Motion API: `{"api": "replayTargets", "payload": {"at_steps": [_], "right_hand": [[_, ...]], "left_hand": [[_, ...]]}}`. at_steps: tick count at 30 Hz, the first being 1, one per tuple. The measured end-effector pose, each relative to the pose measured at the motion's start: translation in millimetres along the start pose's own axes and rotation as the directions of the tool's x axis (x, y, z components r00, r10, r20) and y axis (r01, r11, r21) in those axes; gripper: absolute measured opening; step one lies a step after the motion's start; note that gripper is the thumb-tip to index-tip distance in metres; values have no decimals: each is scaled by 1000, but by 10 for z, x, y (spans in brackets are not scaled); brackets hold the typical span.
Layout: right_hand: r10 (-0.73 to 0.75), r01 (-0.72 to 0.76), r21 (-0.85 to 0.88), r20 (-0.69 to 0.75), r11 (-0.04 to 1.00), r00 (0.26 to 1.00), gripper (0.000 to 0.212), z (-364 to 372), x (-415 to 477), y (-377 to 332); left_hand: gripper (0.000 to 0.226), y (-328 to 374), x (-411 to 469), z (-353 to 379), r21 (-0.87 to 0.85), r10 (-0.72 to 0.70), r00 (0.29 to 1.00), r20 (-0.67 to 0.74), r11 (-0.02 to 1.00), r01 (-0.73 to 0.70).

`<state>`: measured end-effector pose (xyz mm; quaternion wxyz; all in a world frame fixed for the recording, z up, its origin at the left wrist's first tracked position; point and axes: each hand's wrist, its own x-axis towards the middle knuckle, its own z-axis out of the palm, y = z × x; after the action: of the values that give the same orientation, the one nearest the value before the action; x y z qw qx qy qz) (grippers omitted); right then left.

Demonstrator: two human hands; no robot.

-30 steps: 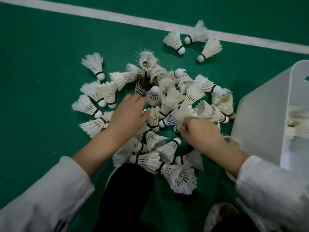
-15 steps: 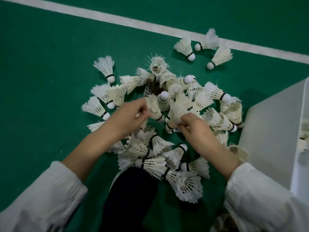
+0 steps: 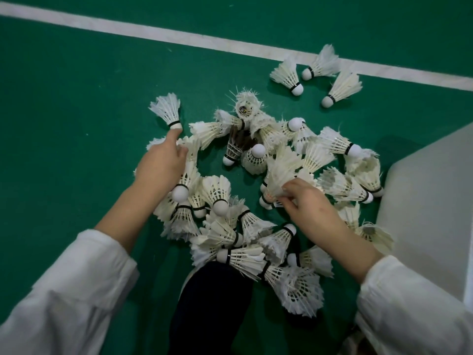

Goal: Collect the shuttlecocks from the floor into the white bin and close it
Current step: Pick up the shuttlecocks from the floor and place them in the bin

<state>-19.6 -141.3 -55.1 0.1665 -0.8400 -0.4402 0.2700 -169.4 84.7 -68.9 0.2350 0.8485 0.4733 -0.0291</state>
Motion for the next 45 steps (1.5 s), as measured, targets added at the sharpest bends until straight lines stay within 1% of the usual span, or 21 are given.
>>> {"api": "replayTargets", "payload": {"at_steps": [2,4,8,11,13,16,19,22,25,27,29,31,34,36,38,40,42,45], "right_hand": [[-2,2,-2,0,1000,1000,17,-4,8,-5],[-3,3,4,-4,1000,1000,16,-13,15,-16],[-12,13,38,-11,999,1000,14,-59,12,-43],[-70,70,49,-7,996,998,14,-187,-23,-97],[-127,127,35,6,991,992,14,-341,-75,-119],[-198,198,41,-6,979,980,12,-667,-214,-44],[-190,192,51,-38,980,981,11,-1044,-427,115],[-101,115,122,-113,986,988,9,-1443,-680,301],[17,39,218,-251,975,968,13,-1814,-953,508],[98,-14,250,-327,968,940,16,-2012,-1148,678],[167,-80,234,-380,969,910,12,-2165,-1357,897],[245,-149,247,-422,958,873,9,-2277,-1567,1142],[357,-261,262,-450,929,818,10,-2330,-1818,1507],[433,-352,260,-422,899,796,8,-2300,-1933,1722],[504,-448,230,-365,864,783,12,-2218,-1983,1923],[553,-535,147,-302,832,777,16,-2111,-2008,2098],[581,-590,41,-239,807,778,18,-1991,-1978,2182],[602,-621,-94,-170,778,780,21,-1828,-1897,2307]], "left_hand": [[36,-10,41,17,52,-56,998,42,997,53],[27,-23,30,21,81,-53,997,47,996,49],[22,60,-194,-82,59,61,998,-15,996,-60],[23,193,-471,-191,-14,121,991,-55,992,-122],[24,297,-638,-250,-32,163,986,-41,986,-164],[26,541,-780,-354,-32,261,965,-3,965,-261],[23,942,-813,-503,-34,366,930,44,931,-364],[20,1476,-808,-591,-33,507,859,77,862,-506],[19,2072,-815,-634,-10,628,771,110,776,-631],[22,2457,-861,-662,3,720,687,93,690,-724],[23,2825,-931,-679,18,789,609,82,610,-792],[23,3158,-1007,-664,15,826,556,88,557,-830],[27,3547,-1122,-551,37,857,500,125,500,-865],[26,3732,-1194,-390,62,852,492,177,490,-870],[26,3864,-1268,-197,63,835,501,228,501,-863],[26,3962,-1368,27,37,825,499,263,509,-860],[26,3972,-1456,192,18,807,511,296,530,-848],[28,3959,-1592,432,24,780,524,342,550,-835]]}}
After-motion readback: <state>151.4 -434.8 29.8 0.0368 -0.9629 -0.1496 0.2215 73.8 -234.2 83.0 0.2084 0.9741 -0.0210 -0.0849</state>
